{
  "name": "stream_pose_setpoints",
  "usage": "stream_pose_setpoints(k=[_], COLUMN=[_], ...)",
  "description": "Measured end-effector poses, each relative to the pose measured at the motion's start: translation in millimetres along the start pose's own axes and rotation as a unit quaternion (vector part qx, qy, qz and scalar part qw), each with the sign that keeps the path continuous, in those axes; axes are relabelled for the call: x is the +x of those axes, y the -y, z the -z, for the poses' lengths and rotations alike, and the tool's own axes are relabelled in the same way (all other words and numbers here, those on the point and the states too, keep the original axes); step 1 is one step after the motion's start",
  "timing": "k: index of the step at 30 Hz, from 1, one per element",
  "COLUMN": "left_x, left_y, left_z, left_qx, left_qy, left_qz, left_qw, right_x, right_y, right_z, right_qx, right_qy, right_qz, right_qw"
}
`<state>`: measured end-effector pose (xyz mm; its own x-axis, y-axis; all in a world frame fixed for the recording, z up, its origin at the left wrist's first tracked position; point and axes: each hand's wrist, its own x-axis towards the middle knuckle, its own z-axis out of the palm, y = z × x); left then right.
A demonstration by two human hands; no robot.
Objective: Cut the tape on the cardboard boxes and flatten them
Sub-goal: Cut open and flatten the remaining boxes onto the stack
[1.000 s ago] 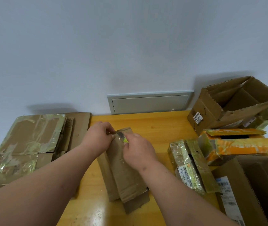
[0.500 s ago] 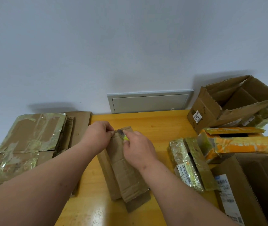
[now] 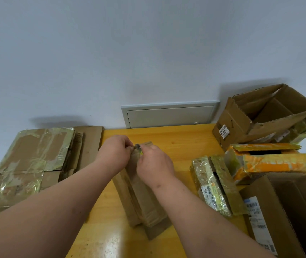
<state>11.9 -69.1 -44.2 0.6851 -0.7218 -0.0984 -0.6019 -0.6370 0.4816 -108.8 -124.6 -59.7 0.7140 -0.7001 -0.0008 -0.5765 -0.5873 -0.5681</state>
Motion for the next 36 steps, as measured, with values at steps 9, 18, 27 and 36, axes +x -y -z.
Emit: stream_pose_setpoints(k=[9, 18, 27, 36], left_x=[1, -3, 0, -2], left_y=[19, 21, 28, 24], left_z=[9, 11, 14, 13], left_qx=[-0.049, -0.069, -0.044, -0.030], left_qy=[0.012, 0.027, 0.042, 0.059], left_qz=[0.073, 0.082, 0.068, 0.055], left_qw=[0.996, 0.994, 0.996, 0.996], right_x=[-19, -18, -18, -6], right_y=[-4, -4, -8, -3], right_z=[5, 9, 3, -1], right_qx=[-0.077, -0.063, -0.001, 0.005], right_qy=[0.060, 0.095, 0.062, 0.050], right_qz=[0.029, 0.028, 0.020, 0.032], right_qw=[0.995, 0.993, 0.998, 0.998])
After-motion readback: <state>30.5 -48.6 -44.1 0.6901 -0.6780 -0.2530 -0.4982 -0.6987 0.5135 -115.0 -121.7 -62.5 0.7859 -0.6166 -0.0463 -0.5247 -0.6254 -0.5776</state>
